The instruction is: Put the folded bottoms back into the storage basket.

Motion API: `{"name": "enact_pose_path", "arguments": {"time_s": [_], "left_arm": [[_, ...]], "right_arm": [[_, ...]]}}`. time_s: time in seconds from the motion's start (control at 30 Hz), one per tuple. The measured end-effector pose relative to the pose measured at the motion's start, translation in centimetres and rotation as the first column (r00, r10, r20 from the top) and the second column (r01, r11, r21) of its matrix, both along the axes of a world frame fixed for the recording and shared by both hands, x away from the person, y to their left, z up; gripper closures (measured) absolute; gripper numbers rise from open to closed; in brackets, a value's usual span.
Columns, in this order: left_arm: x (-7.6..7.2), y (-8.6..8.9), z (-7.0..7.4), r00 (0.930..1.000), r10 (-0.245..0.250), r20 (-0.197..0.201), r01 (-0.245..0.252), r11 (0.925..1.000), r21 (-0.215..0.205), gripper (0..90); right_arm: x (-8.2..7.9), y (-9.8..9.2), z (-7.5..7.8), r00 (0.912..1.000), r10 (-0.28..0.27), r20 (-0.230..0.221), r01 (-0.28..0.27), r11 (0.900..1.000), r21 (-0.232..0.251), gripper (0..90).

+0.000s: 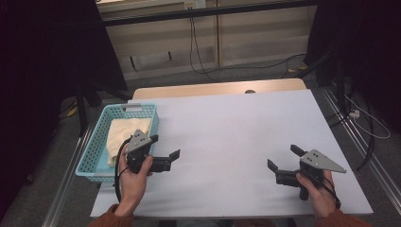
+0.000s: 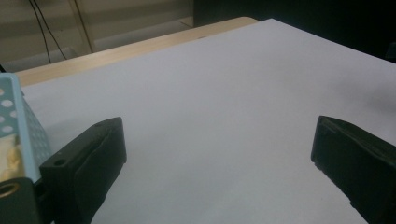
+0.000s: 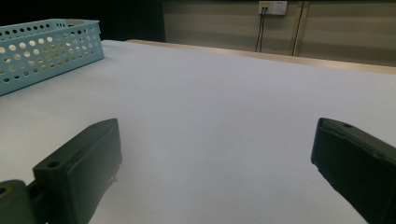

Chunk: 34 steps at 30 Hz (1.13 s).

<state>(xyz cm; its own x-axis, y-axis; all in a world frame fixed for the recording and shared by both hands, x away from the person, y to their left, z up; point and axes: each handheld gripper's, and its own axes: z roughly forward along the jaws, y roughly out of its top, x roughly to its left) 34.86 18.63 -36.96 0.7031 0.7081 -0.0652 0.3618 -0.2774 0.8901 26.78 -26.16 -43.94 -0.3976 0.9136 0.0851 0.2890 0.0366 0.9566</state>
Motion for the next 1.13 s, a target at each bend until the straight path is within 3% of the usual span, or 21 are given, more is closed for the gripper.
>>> {"name": "enact_pose_path", "arguments": {"time_s": [0.13, 0.17, 0.37, 0.4, 0.43, 0.53, 0.6, 0.73, 0.8, 0.9, 0.97, 1.07, 1.13], "left_arm": [[0.0, -0.8, -1.5, 0.9993, 0.028, -0.024, -0.027, 0.9992, 0.029, 3.4], [0.1, -1.1, -2.1, 0.9987, 0.008, -0.050, -0.006, 0.9995, 0.032, 3.4], [-0.4, -1.6, -2.7, 0.9992, -0.007, -0.038, 0.009, 0.9993, 0.035, 3.7], [-0.6, -1.6, -2.8, 0.9988, -0.005, -0.050, 0.006, 0.9996, 0.026, 3.7], [-1.2, -1.5, -3.1, 0.9953, -0.011, -0.097, 0.011, 0.9999, -0.006, 3.6], [-1.7, -1.7, -3.5, 0.9969, -0.008, -0.078, 0.010, 0.9997, 0.023, 3.6], [-1.7, -1.9, -3.9, 0.9977, -0.034, -0.059, 0.036, 0.9982, 0.047, 3.4], [-1.2, -1.9, -4.6, 0.9970, -0.013, -0.077, 0.018, 0.9978, 0.063, 3.7], [-1.3, -1.7, -4.8, 0.9939, -0.010, -0.110, 0.014, 0.9995, 0.028, 3.7], [-1.5, -2.0, -4.8, 0.9952, -0.025, -0.095, 0.030, 0.9985, 0.047, 3.7], [-1.4, -2.1, -4.9, 0.9931, -0.050, -0.106, 0.054, 0.9979, 0.037, 3.2], [-1.3, -2.3, -5.0, 0.9945, -0.046, -0.094, 0.053, 0.9959, 0.073, 3.1], [-1.2, -2.3, -5.1, 0.9929, -0.047, -0.109, 0.055, 0.9958, 0.073, 3.1]], "right_arm": [[-0.2, -0.2, 0.0, 1.0000, -0.009, 0.001, 0.009, 1.000, -0.002, 1.6], [-0.3, -0.3, 0.0, 0.9999, -0.014, -0.001, 0.014, 1.000, -0.001, 1.6], [-0.6, -0.4, 0.0, 0.9997, -0.024, 0.002, 0.024, 1.000, -0.001, 1.6], [-0.6, -0.4, 0.0, 0.9997, -0.024, 0.002, 0.024, 1.000, -0.001, 1.6], [-0.7, -0.5, 0.0, 0.9997, -0.026, 0.001, 0.026, 1.000, -0.003, 1.6], [-0.8, -0.5, 0.0, 0.9996, -0.028, 0.004, 0.028, 1.000, -0.003, 1.6], [-0.9, -0.6, 0.0, 0.9996, -0.027, 0.006, 0.027, 1.000, -0.006, 1.6], [-1.0, -0.6, 0.0, 0.9995, -0.031, 0.004, 0.031, 1.000, -0.001, 1.6], [-0.9, -0.6, 0.0, 0.9995, -0.031, 0.002, 0.031, 0.999, -0.006, 1.6], [-0.7, -0.5, 0.0, 0.9995, -0.030, 0.000, 0.030, 0.999, -0.012, 1.6], [-0.7, -0.5, 0.0, 0.9996, -0.029, -0.001, 0.029, 0.999, -0.015, 1.6], [-0.8, -0.5, 0.0, 0.9997, -0.025, -0.001, 0.025, 1.000, -0.016, 1.4], [-0.8, -0.6, 0.0, 0.9997, -0.026, -0.004, 0.026, 1.000, -0.012, 1.4]]}}
